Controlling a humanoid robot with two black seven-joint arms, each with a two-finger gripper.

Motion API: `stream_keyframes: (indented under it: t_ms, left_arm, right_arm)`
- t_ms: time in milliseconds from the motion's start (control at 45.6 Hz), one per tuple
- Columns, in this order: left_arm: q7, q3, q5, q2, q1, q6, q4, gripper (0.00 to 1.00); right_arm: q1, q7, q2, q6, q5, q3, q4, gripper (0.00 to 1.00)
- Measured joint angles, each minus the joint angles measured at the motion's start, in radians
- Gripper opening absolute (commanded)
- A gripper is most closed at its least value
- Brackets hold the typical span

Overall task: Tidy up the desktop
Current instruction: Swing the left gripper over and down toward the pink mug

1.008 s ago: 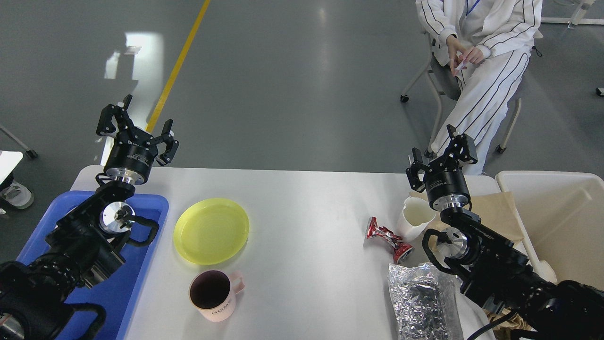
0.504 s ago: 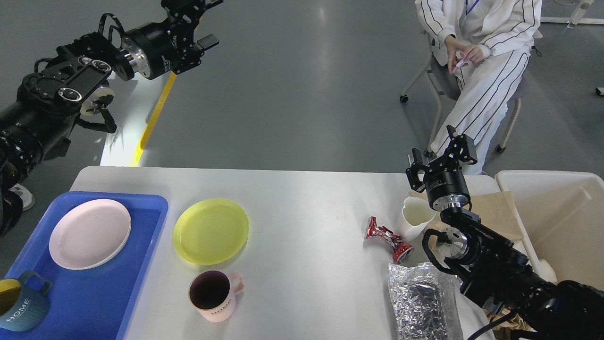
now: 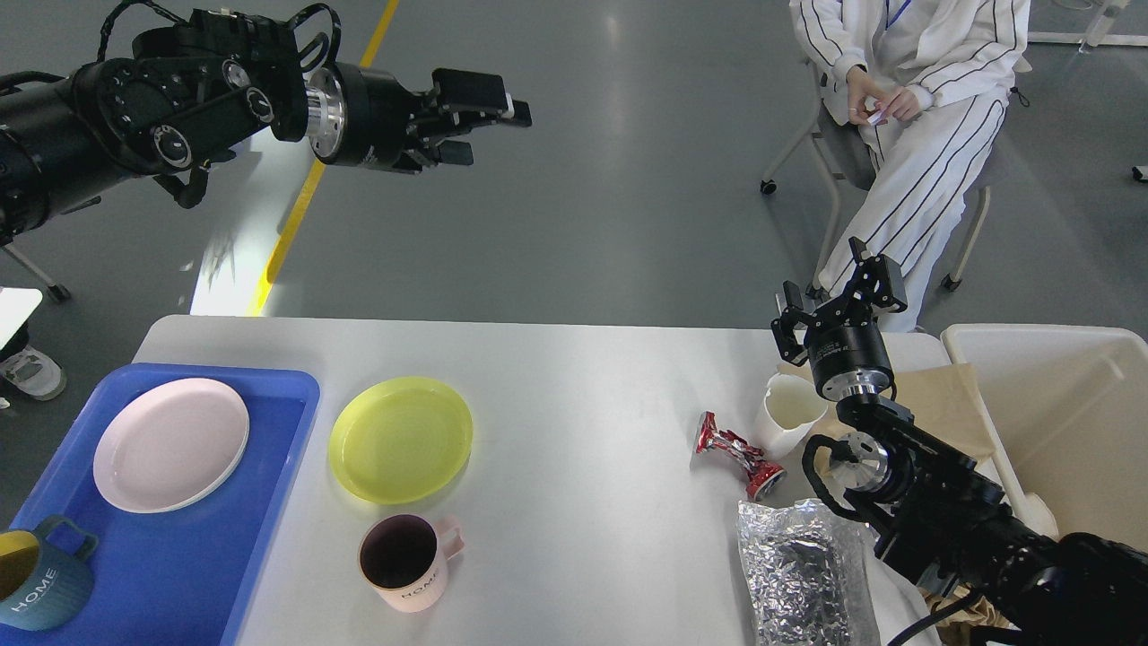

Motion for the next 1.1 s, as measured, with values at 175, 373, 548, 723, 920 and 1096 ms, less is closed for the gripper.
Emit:
stream_keyframes:
  t_ms: [175, 373, 548, 723, 920, 1096]
  left_arm:
    - [0.0, 0.209, 0.0, 0.008, -0.112, 0.0, -0.179, 1.0]
    - [-0.003, 0.233, -0.004, -0.003, -0.241, 0.0, -0.204, 1.0]
    - [-0.009, 0.237, -0.005, -0.046, -0.287, -0.001, -0.215, 1.0]
    - [-0.007, 0.236, -0.011, -0.093, -0.289, 0.021, -0.234, 1.0]
    - [-0.015, 0.235, -0.013, -0.108, -0.306, -0.023, -0.268, 1.0]
    - [-0.002, 0.246, 0.004, -0.126, -0.302, -0.231, -0.323, 1.0]
  right_arm:
    - [0.0, 0.0, -0.001, 0.0, 0.0, 0.0, 0.001, 1.0]
    - [-0.001, 0.0, -0.002, 0.0, 0.0, 0.001, 0.002, 1.0]
    - [-0.001, 0.0, -0.002, 0.0, 0.0, 0.001, 0.001, 1.0]
    - [-0.001, 0.0, -0.001, 0.0, 0.0, 0.001, 0.001, 1.0]
    - [0.0, 0.0, -0.001, 0.0, 0.0, 0.001, 0.001, 1.0]
    - [0.001, 0.0, 0.0, 0.0, 0.0, 0.001, 0.001, 1.0]
